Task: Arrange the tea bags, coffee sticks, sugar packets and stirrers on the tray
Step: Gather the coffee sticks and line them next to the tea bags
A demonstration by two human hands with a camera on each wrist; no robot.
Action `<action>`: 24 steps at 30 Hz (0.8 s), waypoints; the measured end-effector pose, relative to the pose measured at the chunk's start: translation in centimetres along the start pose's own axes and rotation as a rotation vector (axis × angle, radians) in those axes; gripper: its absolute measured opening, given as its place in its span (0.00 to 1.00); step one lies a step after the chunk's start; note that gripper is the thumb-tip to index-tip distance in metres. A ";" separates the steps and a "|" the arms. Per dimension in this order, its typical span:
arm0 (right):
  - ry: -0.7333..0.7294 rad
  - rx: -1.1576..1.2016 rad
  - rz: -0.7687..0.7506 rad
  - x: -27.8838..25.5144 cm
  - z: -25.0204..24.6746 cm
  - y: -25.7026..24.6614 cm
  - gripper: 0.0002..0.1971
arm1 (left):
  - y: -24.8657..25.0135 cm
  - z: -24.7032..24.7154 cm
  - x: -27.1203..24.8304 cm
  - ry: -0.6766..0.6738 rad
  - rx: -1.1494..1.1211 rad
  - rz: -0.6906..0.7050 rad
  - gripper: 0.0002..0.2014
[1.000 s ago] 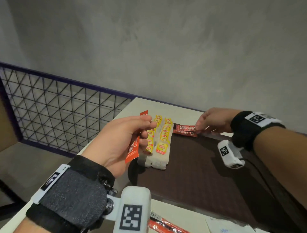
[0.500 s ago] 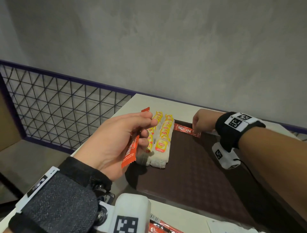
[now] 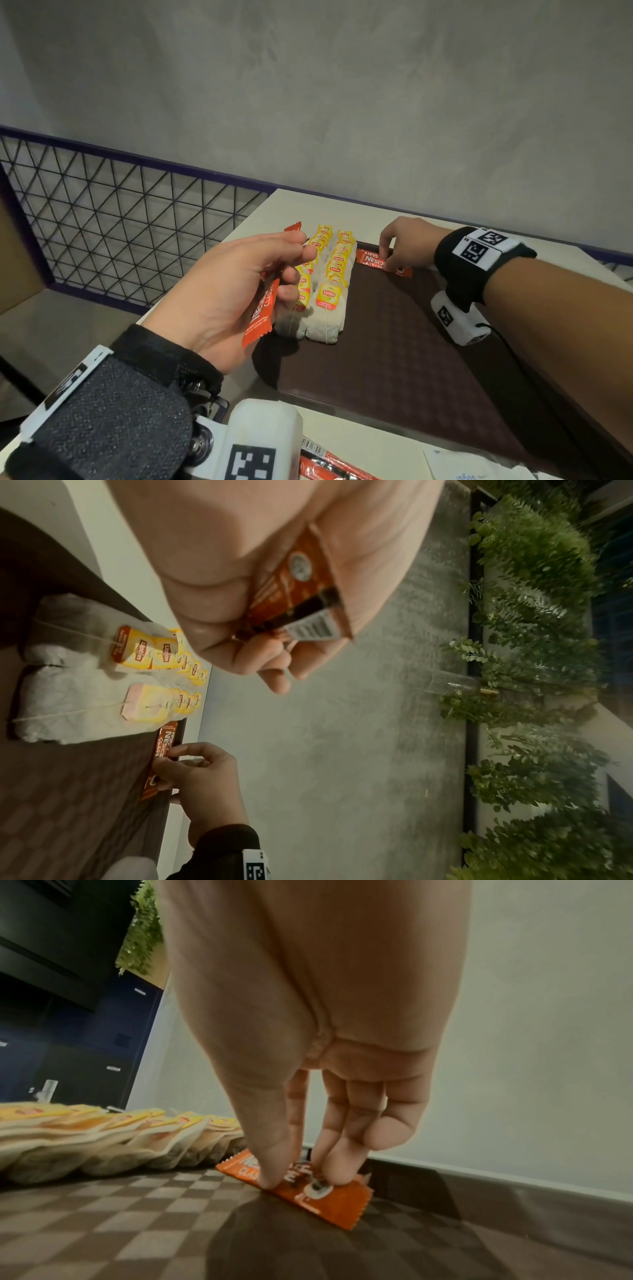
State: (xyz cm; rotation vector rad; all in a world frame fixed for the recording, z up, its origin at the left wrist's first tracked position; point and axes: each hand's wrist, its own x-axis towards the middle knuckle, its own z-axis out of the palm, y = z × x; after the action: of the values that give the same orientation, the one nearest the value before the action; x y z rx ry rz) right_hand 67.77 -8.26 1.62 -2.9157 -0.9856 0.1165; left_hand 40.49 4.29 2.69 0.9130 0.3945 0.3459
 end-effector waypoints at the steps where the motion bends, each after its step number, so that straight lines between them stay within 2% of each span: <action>1: -0.004 -0.005 -0.003 0.1 0.1 -0.2 0.06 | 0.0 0.0 0.0 0.001 0.001 0.000 0.05; 11: 0.011 -0.027 -0.058 1.3 0.7 -0.7 0.07 | -0.1 0.1 0.1 -0.012 -0.006 0.016 0.11; 15: 0.030 0.055 -0.103 0.2 -0.6 -0.7 0.03 | -0.3 0.3 -0.2 -0.111 0.017 -0.007 0.12; 17: 0.031 0.224 -0.102 -1.1 -2.3 -1.1 0.04 | -0.4 0.3 -0.4 -0.192 0.081 -0.004 0.17; 19: -0.017 0.496 -0.098 -3.1 -4.4 -2.2 0.06 | -0.4 0.6 -0.8 -0.283 0.172 -0.001 0.19; 21: -0.126 0.712 -0.134 -5.6 -6.5 -3.9 0.11 | -0.5 0.9 -1.3 -0.356 0.260 0.001 0.19; 24: -0.386 0.780 -0.224 -9.1 -8.9 -6.2 0.20 | -0.6 1.2 -1.9 -0.388 0.339 0.011 0.18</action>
State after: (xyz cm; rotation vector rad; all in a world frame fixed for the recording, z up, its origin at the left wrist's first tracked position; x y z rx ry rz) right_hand 57.64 -9.14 11.42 -2.0912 -0.9998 0.8582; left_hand 39.49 2.26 3.20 1.2856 0.0897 0.1054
